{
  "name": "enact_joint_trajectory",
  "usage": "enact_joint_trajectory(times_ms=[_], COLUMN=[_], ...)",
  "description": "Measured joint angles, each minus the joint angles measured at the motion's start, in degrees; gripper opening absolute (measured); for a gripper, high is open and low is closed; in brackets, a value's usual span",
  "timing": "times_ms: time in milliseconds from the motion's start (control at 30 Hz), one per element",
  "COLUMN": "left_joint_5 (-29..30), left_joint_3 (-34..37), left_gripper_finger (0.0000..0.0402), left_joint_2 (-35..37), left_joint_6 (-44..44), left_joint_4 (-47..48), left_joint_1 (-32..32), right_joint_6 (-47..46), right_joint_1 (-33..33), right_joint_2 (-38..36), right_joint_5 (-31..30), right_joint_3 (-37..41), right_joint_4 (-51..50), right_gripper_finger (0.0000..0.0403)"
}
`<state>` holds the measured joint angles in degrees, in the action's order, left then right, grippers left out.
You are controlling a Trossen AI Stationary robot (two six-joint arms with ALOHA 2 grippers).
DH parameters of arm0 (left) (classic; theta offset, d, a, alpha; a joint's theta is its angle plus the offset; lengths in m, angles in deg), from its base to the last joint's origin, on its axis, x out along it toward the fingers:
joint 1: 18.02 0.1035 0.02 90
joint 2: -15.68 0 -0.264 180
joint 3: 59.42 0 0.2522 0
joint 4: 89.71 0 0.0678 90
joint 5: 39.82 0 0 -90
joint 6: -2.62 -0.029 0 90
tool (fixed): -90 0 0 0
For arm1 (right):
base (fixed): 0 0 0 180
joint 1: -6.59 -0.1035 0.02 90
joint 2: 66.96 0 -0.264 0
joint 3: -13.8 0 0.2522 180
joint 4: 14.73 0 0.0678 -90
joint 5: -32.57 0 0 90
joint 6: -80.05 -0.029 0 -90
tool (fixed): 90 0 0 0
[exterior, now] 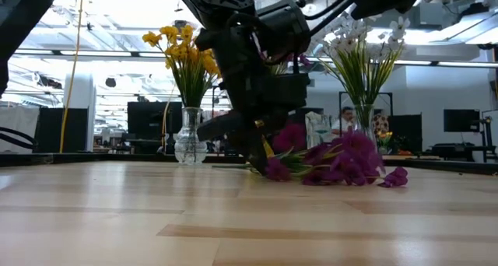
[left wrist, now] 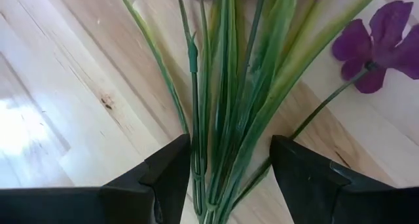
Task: Sort flowers into vase by color
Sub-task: Put the purple flowers into the yellow vase
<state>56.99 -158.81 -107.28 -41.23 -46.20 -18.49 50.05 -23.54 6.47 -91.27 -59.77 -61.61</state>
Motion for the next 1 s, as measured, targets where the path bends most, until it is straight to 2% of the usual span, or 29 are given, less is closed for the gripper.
enact_joint_trajectory(times_ms=[167,533,767,1000], left_joint_5=[-0.42,-0.8,-0.55,-0.15], left_joint_3=[-0.42,-0.72,-1.59,-2.6], left_gripper_finger=[0.0183,0.007,0.0014,0.0005], left_joint_2=[-0.03,-0.27,-0.49,0.83], left_joint_6=[0.66,2.79,7.11,10.58], left_joint_4=[1.06,1.13,1.24,3.61], left_joint_1=[0.0,-0.07,-0.07,-0.02], right_joint_6=[0.0,0.0,0.0,-0.02], right_joint_1=[0.26,0.59,0.59,0.59], right_joint_2=[0.0,0.0,0.0,0.0], right_joint_5=[0.53,1.03,1.07,1.03], right_joint_3=[0.0,0.0,0.0,0.0], right_joint_4=[-0.09,-0.11,-0.12,-0.01], right_gripper_finger=[0.0176,0.0176,0.0176,0.0176])
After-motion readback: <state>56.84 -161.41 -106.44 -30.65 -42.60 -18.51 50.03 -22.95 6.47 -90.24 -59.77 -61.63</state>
